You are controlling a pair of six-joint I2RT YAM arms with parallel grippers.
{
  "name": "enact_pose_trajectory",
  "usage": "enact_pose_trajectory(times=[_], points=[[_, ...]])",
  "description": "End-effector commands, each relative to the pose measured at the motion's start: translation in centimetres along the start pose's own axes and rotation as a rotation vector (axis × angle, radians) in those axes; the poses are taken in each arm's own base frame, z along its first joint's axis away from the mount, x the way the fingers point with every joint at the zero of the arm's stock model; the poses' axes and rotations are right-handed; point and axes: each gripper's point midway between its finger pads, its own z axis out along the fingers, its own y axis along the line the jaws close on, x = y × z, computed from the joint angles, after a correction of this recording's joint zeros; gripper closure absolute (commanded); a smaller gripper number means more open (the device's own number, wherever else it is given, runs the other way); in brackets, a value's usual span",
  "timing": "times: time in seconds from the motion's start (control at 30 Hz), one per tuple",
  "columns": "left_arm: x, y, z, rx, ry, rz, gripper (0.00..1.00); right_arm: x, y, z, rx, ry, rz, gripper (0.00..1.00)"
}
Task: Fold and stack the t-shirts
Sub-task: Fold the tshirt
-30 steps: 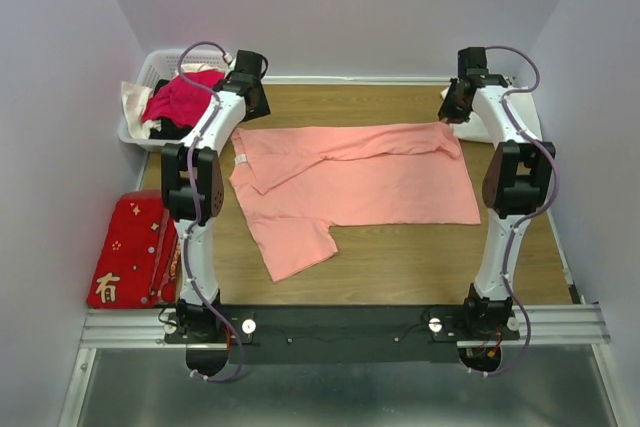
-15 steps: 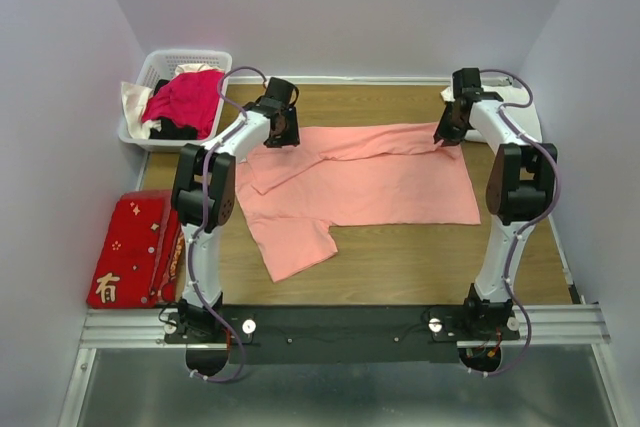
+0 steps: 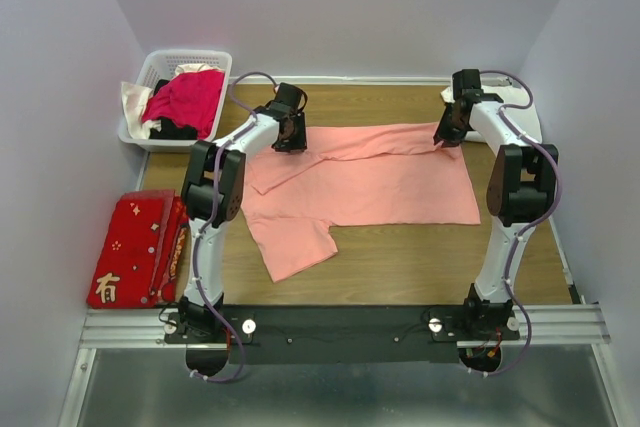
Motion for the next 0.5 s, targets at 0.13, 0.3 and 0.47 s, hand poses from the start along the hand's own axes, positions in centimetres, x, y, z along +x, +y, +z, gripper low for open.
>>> enact_pose_trajectory(times=[0.13,0.3,0.47], points=[[-0.1,-1.5,-0.4,0.021,0.002,0.029,0.69,-0.5,0.4,-1.1,-0.010,-0.036,0.006,0.68],[-0.6,-1.5,-1.3,0.002,-0.015,0.032,1.00,-0.3,0.4,-1.2,-0.011,-0.032,0.012,0.68],[-1.1,-1.5,-2.7,-0.018,-0.034,0.031,1.00,-0.1,0.3,-1.3,-0.014,-0.029,0.015,0.68]])
